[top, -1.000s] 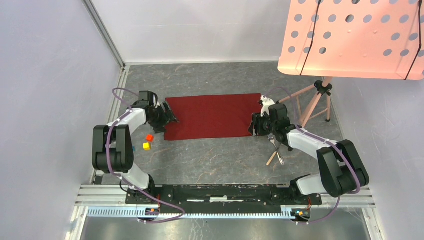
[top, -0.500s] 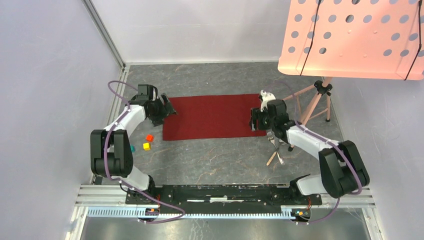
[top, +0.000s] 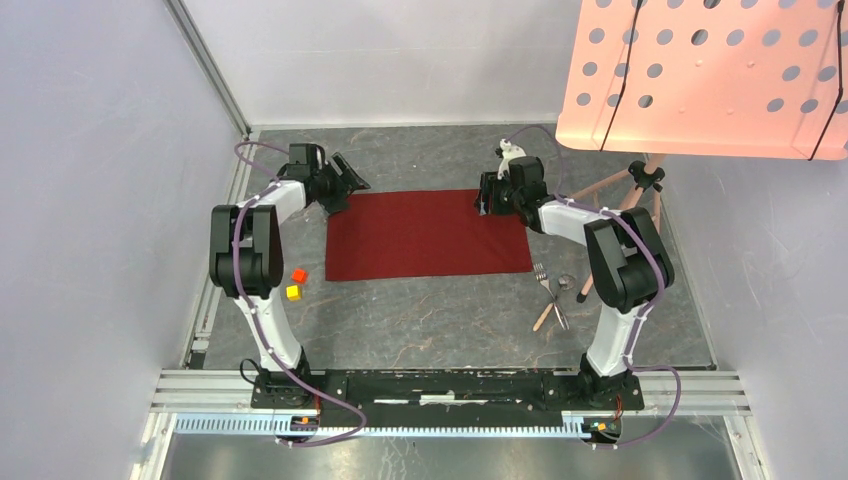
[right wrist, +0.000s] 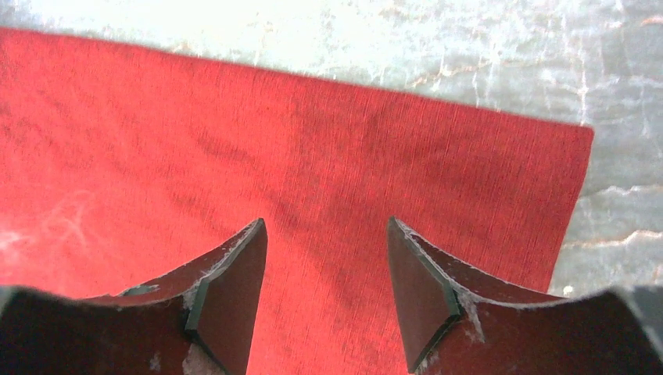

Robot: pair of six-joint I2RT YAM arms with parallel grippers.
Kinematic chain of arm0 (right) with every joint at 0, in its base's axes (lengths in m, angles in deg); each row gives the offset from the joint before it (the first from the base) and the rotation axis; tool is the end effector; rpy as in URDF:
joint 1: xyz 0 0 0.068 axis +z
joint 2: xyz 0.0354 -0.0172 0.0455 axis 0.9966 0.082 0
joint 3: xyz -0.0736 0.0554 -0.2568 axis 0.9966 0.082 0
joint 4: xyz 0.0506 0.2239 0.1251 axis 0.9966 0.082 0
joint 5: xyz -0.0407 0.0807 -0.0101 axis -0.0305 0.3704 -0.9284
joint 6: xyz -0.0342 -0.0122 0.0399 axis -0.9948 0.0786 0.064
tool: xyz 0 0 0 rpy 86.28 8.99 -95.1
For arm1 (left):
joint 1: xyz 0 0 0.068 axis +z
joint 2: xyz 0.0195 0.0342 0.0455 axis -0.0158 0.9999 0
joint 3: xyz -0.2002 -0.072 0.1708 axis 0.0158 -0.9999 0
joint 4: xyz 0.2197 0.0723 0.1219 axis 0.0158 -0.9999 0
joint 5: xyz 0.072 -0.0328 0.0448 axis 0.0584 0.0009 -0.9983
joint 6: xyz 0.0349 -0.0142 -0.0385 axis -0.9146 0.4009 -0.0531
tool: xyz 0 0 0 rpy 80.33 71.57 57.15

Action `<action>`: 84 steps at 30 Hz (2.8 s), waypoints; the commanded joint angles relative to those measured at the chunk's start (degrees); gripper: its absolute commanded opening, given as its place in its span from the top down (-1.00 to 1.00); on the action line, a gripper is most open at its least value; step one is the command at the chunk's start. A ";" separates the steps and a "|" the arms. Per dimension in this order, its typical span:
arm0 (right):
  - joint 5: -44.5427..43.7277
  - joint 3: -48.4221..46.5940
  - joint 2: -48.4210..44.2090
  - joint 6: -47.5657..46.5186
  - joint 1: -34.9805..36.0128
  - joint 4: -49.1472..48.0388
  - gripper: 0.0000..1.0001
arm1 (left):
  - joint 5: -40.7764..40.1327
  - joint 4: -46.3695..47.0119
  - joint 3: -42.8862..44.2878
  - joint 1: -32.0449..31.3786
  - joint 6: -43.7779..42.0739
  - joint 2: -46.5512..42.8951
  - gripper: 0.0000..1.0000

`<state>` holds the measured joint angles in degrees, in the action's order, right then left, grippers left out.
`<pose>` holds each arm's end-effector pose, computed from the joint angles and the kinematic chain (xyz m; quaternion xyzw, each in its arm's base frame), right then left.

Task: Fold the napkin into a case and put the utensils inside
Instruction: Smooth out the rectangle-folded napkin at the center of the board.

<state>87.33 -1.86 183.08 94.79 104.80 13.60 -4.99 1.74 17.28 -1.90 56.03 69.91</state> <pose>0.3747 0.1374 0.1716 -0.0455 0.8910 0.1951 0.4074 0.4146 -0.0191 0.1805 -0.2428 0.8881 -0.2713 0.2806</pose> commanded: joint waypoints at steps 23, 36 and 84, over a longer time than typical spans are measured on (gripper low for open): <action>6.67 -11.40 7.14 4.60 -3.30 -2.48 -0.27 | 0.03 -3.91 13.42 1.77 1.15 7.26 -0.65; -0.48 -12.36 13.51 1.56 -5.82 -0.06 -0.27 | -1.18 -4.66 12.96 5.72 2.23 14.50 -0.63; 7.96 21.39 -16.26 -6.02 3.45 10.08 -0.20 | -2.41 4.65 -36.18 -15.61 -0.26 -24.81 -0.71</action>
<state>99.37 20.26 168.63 93.34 105.92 13.56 0.06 11.86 -14.61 -18.97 55.79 50.22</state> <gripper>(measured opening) 0.586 0.839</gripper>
